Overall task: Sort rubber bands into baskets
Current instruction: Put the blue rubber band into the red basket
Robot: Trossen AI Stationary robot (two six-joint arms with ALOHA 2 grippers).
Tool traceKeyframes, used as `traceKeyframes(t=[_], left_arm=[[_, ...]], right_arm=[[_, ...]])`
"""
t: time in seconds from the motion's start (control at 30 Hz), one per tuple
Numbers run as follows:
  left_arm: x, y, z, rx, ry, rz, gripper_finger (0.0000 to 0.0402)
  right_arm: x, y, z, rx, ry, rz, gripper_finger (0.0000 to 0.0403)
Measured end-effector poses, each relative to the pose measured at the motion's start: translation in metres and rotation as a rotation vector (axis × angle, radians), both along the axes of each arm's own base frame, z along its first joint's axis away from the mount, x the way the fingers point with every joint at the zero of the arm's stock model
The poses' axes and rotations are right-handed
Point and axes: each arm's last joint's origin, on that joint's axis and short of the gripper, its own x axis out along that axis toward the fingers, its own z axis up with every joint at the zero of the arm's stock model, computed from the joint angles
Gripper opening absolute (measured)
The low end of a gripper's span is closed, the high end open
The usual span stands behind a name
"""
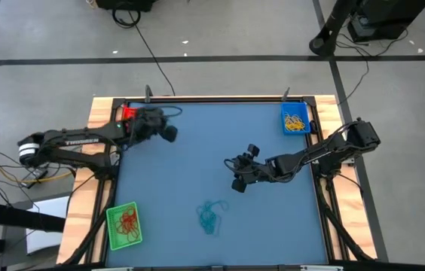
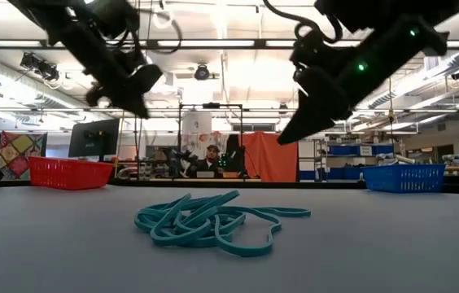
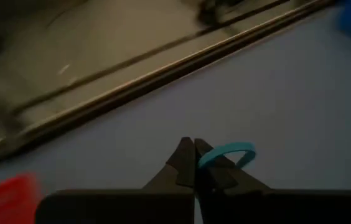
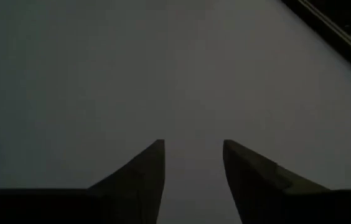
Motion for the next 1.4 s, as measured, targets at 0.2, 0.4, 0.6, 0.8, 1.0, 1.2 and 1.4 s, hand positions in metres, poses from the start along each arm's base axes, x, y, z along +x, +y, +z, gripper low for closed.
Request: traceKeyframes(t=[0.2,0.4,0.6,0.8,1.0,1.2,1.4], left_arm=[[-0.028,0.023,-0.005,-0.075,0.086,0.183,0.0006],[-0.044,0.041,-0.007,-0.094,0.113,0.305,0.0007],[-0.06,0.053,-0.004,-0.071,0.126,0.393,0.0007],[-0.067,0.052,-0.001,-0.061,0.155,0.409,0.0008],[-0.084,0.044,0.016,0.002,0.255,0.521,0.0008],[-0.089,0.038,0.017,-0.039,0.291,0.497,0.0008],[-0.09,0.036,0.006,-0.13,0.394,0.454,0.0009]], right_arm=[[-0.006,-0.001,-0.009,0.024,-0.007,-0.021,0.0167],[-0.007,0.003,-0.009,0.046,-0.017,-0.019,0.0167],[-0.007,0.007,-0.009,0.056,-0.023,-0.013,0.0165],[-0.008,0.008,-0.009,0.053,-0.018,-0.009,0.0165],[-0.012,0.013,-0.012,0.086,0.004,-0.018,0.0165],[-0.019,0.026,-0.015,0.133,0.027,-0.023,0.0165],[-0.021,0.032,-0.015,0.157,0.017,-0.022,0.0165]])
